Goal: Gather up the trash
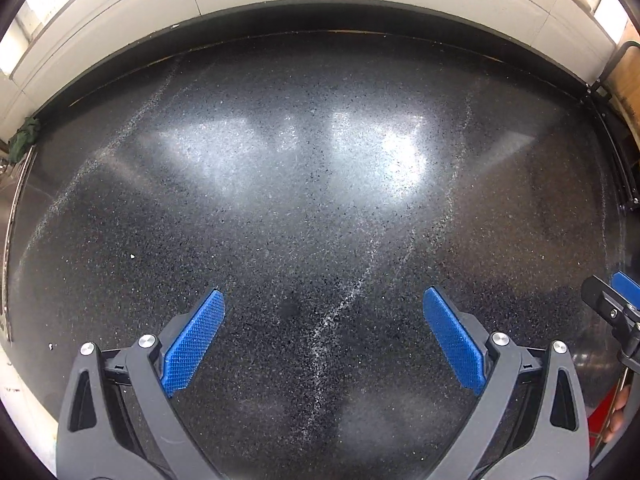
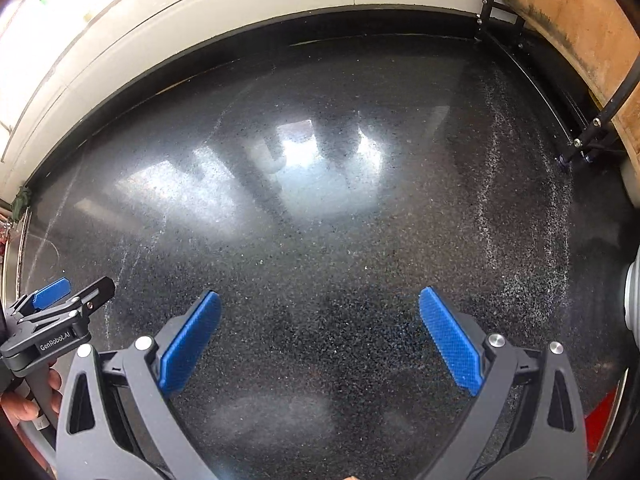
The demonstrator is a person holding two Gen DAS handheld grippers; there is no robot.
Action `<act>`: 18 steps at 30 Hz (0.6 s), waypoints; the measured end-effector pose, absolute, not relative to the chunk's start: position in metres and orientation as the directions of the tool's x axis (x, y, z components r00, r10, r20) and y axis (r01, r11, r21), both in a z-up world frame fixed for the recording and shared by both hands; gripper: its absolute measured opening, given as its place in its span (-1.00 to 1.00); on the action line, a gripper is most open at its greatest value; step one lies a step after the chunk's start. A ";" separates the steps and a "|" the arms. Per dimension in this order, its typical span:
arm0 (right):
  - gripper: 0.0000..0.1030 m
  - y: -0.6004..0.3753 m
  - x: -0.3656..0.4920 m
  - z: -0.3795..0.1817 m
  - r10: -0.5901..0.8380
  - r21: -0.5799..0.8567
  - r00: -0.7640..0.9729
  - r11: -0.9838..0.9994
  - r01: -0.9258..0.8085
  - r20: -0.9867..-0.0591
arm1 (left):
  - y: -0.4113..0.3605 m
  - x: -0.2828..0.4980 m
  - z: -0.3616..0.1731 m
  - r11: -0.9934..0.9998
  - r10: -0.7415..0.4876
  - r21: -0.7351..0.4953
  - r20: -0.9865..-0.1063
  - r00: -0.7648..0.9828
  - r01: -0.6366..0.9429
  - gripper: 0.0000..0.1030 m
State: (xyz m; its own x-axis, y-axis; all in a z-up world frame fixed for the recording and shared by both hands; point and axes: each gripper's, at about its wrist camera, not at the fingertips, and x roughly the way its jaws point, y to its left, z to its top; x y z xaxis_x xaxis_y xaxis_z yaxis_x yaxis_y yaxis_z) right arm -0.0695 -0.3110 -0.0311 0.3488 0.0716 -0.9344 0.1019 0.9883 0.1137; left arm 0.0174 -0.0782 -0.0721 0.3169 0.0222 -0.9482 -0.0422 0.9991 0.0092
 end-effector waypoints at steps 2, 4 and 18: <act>0.87 -0.308 -0.067 -0.031 0.081 0.121 0.344 0.988 0.095 -0.935 | -0.076 0.014 -0.072 0.999 0.019 0.005 -0.948 0.317 -0.046 0.88; 0.87 -0.307 -0.065 -0.031 0.088 0.125 0.343 0.988 0.087 -0.935 | -0.074 0.010 -0.071 0.999 0.013 -0.003 -0.949 0.315 -0.052 0.88; 0.87 -0.311 -0.069 -0.029 0.083 0.114 0.341 0.991 0.073 -0.936 | -0.095 0.003 -0.072 0.996 0.090 0.095 -0.945 0.313 0.001 0.88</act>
